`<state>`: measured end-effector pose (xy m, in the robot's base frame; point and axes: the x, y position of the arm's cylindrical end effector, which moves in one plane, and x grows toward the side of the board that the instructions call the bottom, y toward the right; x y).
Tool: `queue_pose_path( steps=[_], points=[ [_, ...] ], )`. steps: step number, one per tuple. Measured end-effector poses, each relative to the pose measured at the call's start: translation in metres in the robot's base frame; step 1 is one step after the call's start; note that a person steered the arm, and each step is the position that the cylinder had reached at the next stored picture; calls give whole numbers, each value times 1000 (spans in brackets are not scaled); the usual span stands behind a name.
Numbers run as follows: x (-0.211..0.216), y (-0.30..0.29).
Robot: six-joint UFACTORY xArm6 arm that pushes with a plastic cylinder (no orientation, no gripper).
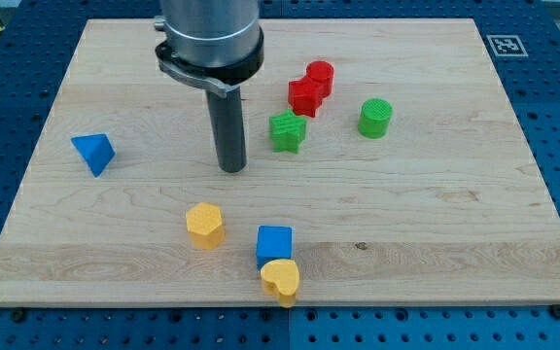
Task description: Move your arm to the bottom of green star
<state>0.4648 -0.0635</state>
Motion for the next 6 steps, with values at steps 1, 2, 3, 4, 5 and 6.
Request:
queue_pose_path(
  steps=[1, 2, 3, 4, 5, 6],
  points=[
    [-27, 4],
    [-46, 19],
    [-46, 19],
    [-24, 24],
    [2, 53],
    [10, 84]
  ],
)
